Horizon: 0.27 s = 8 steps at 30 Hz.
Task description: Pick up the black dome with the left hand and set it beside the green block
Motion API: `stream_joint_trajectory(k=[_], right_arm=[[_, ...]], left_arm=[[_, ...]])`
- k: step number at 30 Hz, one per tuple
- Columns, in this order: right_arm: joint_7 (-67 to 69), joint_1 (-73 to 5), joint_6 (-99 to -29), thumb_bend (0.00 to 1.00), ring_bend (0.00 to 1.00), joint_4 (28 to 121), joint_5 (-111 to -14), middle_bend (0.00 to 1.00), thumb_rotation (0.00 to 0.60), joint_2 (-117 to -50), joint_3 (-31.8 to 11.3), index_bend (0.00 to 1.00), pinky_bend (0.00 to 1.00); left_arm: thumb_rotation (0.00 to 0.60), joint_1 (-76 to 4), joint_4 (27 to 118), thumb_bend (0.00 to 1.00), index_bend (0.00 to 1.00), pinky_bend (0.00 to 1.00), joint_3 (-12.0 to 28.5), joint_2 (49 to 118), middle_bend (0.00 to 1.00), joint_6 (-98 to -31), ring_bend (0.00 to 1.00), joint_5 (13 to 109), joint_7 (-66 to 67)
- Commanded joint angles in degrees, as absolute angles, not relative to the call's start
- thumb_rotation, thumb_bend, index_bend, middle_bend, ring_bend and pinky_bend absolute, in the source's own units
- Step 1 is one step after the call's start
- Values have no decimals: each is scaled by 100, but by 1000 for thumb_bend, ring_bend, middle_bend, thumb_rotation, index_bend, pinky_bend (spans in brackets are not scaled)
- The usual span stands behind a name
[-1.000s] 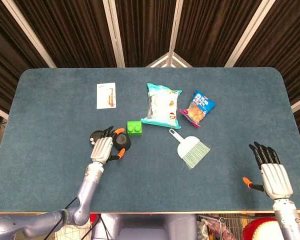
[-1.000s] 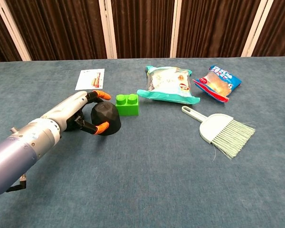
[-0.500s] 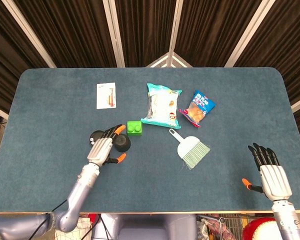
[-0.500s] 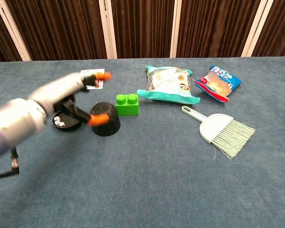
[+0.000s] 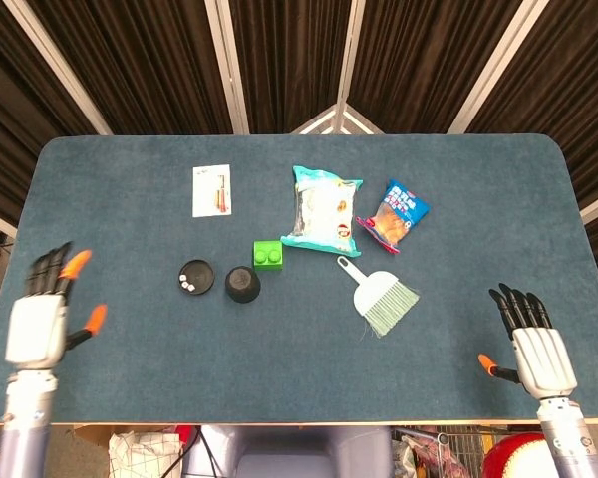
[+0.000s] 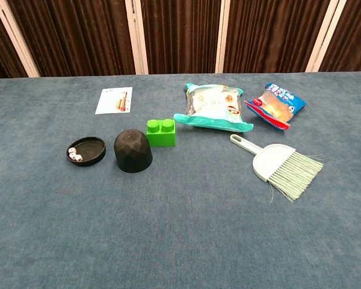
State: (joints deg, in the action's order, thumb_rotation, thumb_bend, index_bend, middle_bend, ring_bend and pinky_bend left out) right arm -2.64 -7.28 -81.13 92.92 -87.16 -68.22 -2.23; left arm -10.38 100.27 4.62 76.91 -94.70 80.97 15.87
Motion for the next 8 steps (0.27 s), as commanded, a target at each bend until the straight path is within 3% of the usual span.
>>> stream_joint_trajectory(k=[1, 8], right_arm=[[-386, -735, -8159, 209, 40, 9261, -8732, 0, 600, -6860, -249, 0, 0], [-708, -629, -8463, 209, 40, 9291, -8815, 0, 600, -6887, -275, 0, 0]], left_arm=[[600, -560, 9210, 463, 178, 0, 333, 7854, 46, -9913, 0, 7987, 1435], [600, -337, 9166, 469, 176, 0, 333, 7820, 59, -10257, 0, 8391, 934]])
